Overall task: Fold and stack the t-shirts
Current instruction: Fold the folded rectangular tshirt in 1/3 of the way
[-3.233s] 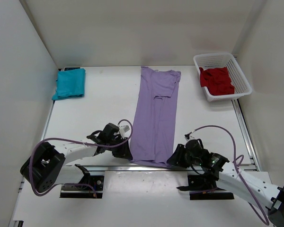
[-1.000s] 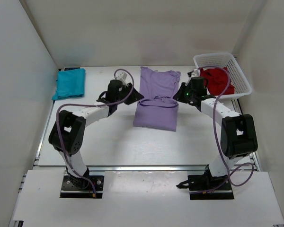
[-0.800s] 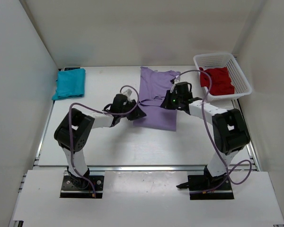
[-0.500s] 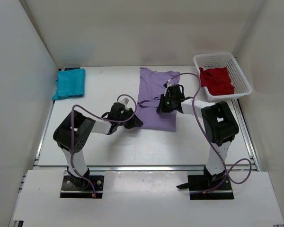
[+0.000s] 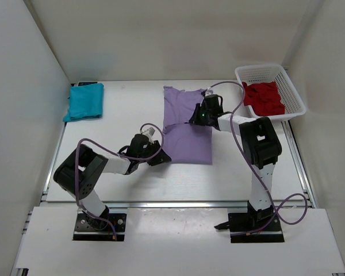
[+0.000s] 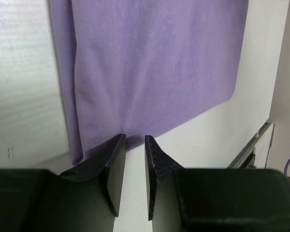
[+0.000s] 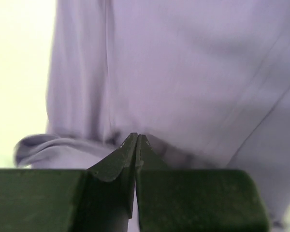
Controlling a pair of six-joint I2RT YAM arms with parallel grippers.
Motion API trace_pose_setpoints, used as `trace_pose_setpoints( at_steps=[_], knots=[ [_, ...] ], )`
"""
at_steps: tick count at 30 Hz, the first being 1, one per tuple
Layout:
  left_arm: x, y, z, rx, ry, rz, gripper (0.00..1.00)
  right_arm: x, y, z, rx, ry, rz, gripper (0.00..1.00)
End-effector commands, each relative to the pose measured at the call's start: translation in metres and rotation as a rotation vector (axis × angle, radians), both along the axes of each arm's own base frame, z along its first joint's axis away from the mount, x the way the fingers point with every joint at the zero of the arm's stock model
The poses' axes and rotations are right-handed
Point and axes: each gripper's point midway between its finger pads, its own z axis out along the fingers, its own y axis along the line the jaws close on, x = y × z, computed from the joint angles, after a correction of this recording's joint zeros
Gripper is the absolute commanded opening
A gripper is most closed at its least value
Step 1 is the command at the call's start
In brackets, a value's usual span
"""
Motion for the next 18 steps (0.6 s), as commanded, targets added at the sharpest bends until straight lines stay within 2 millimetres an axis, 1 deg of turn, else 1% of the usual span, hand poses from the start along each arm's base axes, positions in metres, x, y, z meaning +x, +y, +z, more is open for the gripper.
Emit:
trace_pose_setpoints(
  at_steps=[1,2,3,4,5,6,7,8,9,10,11,12,13,14,15,16,17,18],
  knots=[
    [-0.016,0.0,0.009,0.016,-0.003,-0.049,0.33,0.05,-0.003,0.065,0.089,-0.153,-0.043,0.0],
    [-0.016,-0.001,0.017,0.002,-0.015,-0.052,0.35,0.051,-0.006,0.079,0.087,-0.171,-0.042,0.0],
    [-0.016,-0.001,0.027,-0.007,-0.04,-0.052,0.34,0.048,-0.011,0.081,0.073,-0.176,-0.036,0.0],
    [-0.015,0.003,0.026,0.006,-0.039,-0.039,0.35,0.037,-0.012,0.088,0.065,-0.185,-0.026,0.0],
    [-0.013,0.007,0.034,-0.002,-0.056,-0.029,0.37,0.032,-0.016,0.107,0.074,-0.221,-0.029,0.0],
    [-0.017,0.007,0.037,-0.006,-0.063,-0.035,0.38,0.013,-0.019,0.108,0.081,-0.212,-0.021,0.0],
    [-0.011,0.013,0.039,-0.007,-0.065,-0.01,0.38,-0.002,-0.024,0.094,0.088,-0.171,-0.026,0.0],
    [-0.011,0.019,0.04,0.001,-0.065,0.003,0.39,-0.012,-0.026,0.11,0.108,-0.203,-0.028,0.01],
    [-0.008,0.026,0.041,0.008,-0.08,0.021,0.42,-0.034,-0.03,0.104,0.118,-0.178,-0.03,0.0],
    [-0.006,0.032,0.042,0.018,-0.081,0.038,0.44,-0.051,-0.035,0.088,0.126,-0.135,-0.039,0.0],
    [-0.005,0.039,0.037,0.038,-0.07,0.055,0.46,-0.062,-0.036,0.097,0.136,-0.159,-0.032,0.0],
    [-0.005,0.041,0.036,0.047,-0.069,0.057,0.48,-0.08,-0.041,0.085,0.127,-0.128,-0.037,0.0],
    [-0.005,0.048,0.029,0.062,-0.047,0.073,0.49,-0.097,-0.047,0.066,0.107,-0.085,-0.048,0.01],
    [-0.004,0.051,0.026,0.062,-0.035,0.085,0.51,-0.104,-0.047,0.07,0.113,-0.096,-0.045,0.0],
    [-0.008,0.054,0.02,0.068,-0.017,0.082,0.53,-0.116,-0.055,0.062,0.108,-0.081,-0.053,0.01],
    [-0.009,0.055,0.016,0.07,-0.01,0.09,0.53,-0.128,-0.061,0.048,0.107,-0.039,-0.056,0.0],
    [-0.009,0.056,0.014,0.068,-0.007,0.094,0.53,-0.133,-0.061,0.049,0.118,-0.04,-0.055,0.0],
    [-0.01,0.058,0.009,0.069,0.013,0.103,0.53,-0.142,-0.065,0.041,0.117,-0.027,-0.056,0.0]
  ],
)
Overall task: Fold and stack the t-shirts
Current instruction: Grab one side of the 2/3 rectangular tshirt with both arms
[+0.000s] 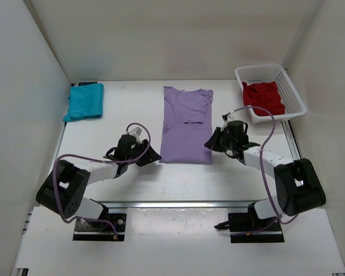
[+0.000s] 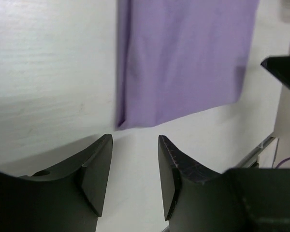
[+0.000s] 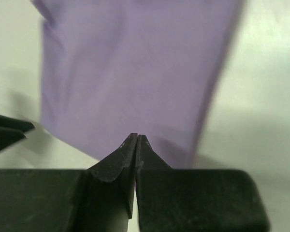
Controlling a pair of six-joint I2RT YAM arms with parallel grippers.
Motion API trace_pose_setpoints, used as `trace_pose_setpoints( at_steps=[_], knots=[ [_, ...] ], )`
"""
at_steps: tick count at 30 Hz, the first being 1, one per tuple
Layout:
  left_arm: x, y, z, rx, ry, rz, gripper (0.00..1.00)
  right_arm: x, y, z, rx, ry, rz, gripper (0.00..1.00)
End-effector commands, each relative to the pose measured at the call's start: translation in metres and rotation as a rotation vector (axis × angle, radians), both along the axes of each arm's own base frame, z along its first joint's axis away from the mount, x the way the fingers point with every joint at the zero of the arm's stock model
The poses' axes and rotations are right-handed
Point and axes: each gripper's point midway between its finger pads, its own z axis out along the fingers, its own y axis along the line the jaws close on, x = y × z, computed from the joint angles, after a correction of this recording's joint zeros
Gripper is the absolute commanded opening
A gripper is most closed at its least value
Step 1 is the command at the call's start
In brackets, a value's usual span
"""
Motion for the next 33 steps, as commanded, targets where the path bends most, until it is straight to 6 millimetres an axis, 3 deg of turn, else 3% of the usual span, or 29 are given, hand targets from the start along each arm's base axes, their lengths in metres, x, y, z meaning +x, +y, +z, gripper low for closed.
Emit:
trace_pose_setpoints(
  at_steps=[1,5,7,10,13,16,18,22,25,31,33],
  knots=[
    [-0.006,0.006,-0.014,0.021,0.038,0.007,0.53,-0.022,-0.009,-0.016,0.02,0.023,-0.015,0.0],
    [-0.007,0.001,-0.017,0.0,0.049,-0.004,0.59,-0.053,-0.017,-0.045,0.034,0.089,-0.022,0.0],
    [-0.003,-0.001,-0.017,-0.01,0.057,0.001,0.63,-0.056,-0.022,-0.051,0.032,0.096,-0.029,0.0],
    [-0.003,-0.001,-0.024,0.005,0.077,0.002,0.6,-0.064,-0.021,-0.053,0.033,0.104,-0.015,0.01],
    [-0.003,0.001,-0.026,0.005,0.069,0.013,0.5,-0.061,-0.021,-0.035,0.03,0.037,-0.016,0.17],
    [-0.004,0.004,-0.031,0.018,0.081,0.028,0.46,-0.062,-0.036,-0.033,0.014,0.008,-0.077,0.36],
    [-0.002,0.001,-0.028,0.001,0.078,0.027,0.43,-0.066,-0.04,-0.039,0.042,0.036,-0.086,0.38],
    [-0.001,-0.006,-0.028,-0.009,0.079,0.022,0.33,-0.075,-0.034,-0.055,0.024,0.089,-0.061,0.38],
    [0.0,-0.01,-0.025,-0.011,0.067,0.016,0.26,-0.079,-0.023,-0.062,0.05,0.125,-0.028,0.33],
    [0.002,-0.011,-0.027,-0.005,0.071,0.024,0.07,-0.075,-0.019,-0.062,0.082,0.122,-0.019,0.08],
    [0.002,-0.008,-0.026,0.003,0.067,0.037,0.06,-0.077,-0.019,-0.063,0.076,0.121,-0.024,0.06]
  ],
)
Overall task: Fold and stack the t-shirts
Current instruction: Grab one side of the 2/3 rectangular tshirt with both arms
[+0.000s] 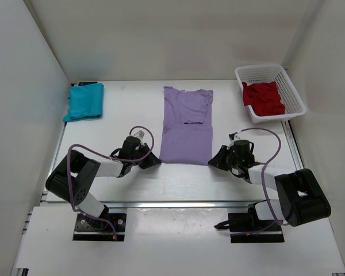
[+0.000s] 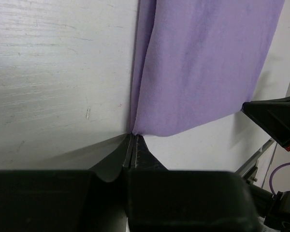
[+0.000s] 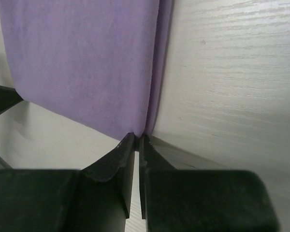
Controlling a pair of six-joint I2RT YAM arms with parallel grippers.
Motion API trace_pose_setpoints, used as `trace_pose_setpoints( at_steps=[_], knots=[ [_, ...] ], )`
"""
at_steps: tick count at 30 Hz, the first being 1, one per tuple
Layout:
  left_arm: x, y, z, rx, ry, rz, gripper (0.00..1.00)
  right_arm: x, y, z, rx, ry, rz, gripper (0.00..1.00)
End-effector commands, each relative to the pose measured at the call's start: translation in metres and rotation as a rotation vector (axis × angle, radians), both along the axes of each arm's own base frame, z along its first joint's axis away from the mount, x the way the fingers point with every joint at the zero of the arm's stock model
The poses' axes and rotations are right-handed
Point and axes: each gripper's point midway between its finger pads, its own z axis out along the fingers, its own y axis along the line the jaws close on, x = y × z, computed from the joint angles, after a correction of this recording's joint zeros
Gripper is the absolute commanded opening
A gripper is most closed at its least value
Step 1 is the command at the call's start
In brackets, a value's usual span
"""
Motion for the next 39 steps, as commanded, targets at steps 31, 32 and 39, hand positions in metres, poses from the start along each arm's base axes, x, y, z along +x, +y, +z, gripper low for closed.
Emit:
trace_pose_setpoints(
  at_steps=[31,32,39],
  knots=[
    [0.005,0.001,0.025,-0.027,-0.097,0.023,0.0,-0.016,0.007,-0.001,-0.04,-0.001,0.024,0.0],
    [-0.003,0.005,0.023,-0.02,-0.081,0.007,0.0,-0.024,0.008,-0.004,-0.05,0.008,0.038,0.0],
    [-0.075,0.034,0.009,0.09,-0.013,-0.112,0.0,-0.098,0.021,-0.019,-0.098,0.08,0.109,0.0]
  ],
)
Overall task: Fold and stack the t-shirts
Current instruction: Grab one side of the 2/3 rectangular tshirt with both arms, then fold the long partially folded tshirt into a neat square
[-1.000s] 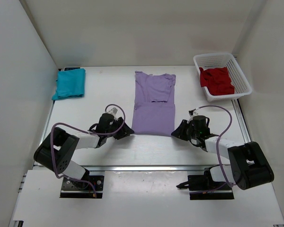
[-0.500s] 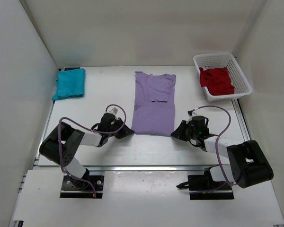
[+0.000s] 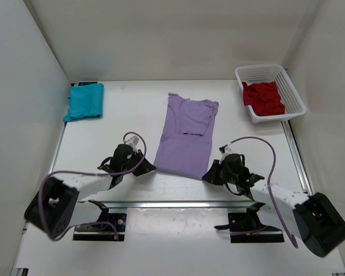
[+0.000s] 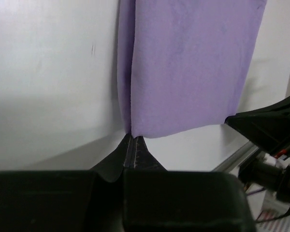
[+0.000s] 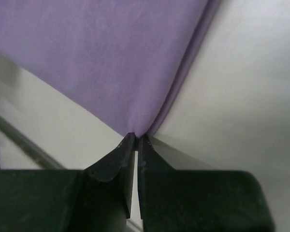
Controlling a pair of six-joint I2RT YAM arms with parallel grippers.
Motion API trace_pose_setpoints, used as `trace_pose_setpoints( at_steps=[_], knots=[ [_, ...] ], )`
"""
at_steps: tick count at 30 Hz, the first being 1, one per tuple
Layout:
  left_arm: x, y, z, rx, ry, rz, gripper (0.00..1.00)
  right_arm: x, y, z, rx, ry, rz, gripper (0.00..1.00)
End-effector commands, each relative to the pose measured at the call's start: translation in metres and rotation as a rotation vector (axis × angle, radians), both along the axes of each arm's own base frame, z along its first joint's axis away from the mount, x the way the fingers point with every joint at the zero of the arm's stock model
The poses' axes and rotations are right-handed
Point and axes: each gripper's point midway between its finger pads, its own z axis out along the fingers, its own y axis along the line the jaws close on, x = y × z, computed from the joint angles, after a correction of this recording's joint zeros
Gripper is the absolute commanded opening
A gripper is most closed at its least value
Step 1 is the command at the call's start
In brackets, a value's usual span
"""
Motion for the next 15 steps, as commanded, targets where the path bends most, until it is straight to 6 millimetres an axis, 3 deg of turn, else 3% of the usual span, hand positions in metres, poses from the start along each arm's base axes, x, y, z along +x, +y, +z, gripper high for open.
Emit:
trace_pose_setpoints(
  at_steps=[1,2,5,7,8,10,11,14,15],
  knots=[
    [-0.061,0.019,-0.024,0.119,0.099,-0.115,0.0,-0.05,-0.009,-0.027,-0.081,0.127,-0.013,0.01],
    [-0.077,0.025,-0.027,0.132,0.121,-0.131,0.0,-0.061,-0.004,-0.022,-0.073,0.123,0.019,0.0],
    [-0.099,0.033,-0.018,0.091,0.151,-0.129,0.0,-0.077,0.001,-0.013,-0.029,0.138,-0.005,0.0],
    [-0.096,0.03,0.002,0.059,0.121,-0.125,0.0,-0.071,0.013,0.015,0.018,0.083,0.013,0.0],
    [-0.089,0.024,0.017,0.045,0.096,-0.13,0.0,-0.066,0.011,0.019,-0.003,0.065,0.021,0.0],
    [-0.069,0.01,0.053,-0.005,0.026,-0.145,0.0,-0.043,0.019,0.056,0.007,-0.005,0.047,0.0],
    [-0.061,0.009,0.061,-0.006,0.009,-0.137,0.0,-0.03,0.015,0.064,-0.009,-0.038,0.049,0.0],
    [-0.013,0.002,0.1,-0.009,-0.08,-0.121,0.0,0.024,0.017,0.123,0.053,-0.177,0.06,0.01],
    [0.009,0.001,0.113,-0.007,-0.119,-0.096,0.0,0.045,0.009,0.124,0.042,-0.186,0.039,0.0]
  ],
)
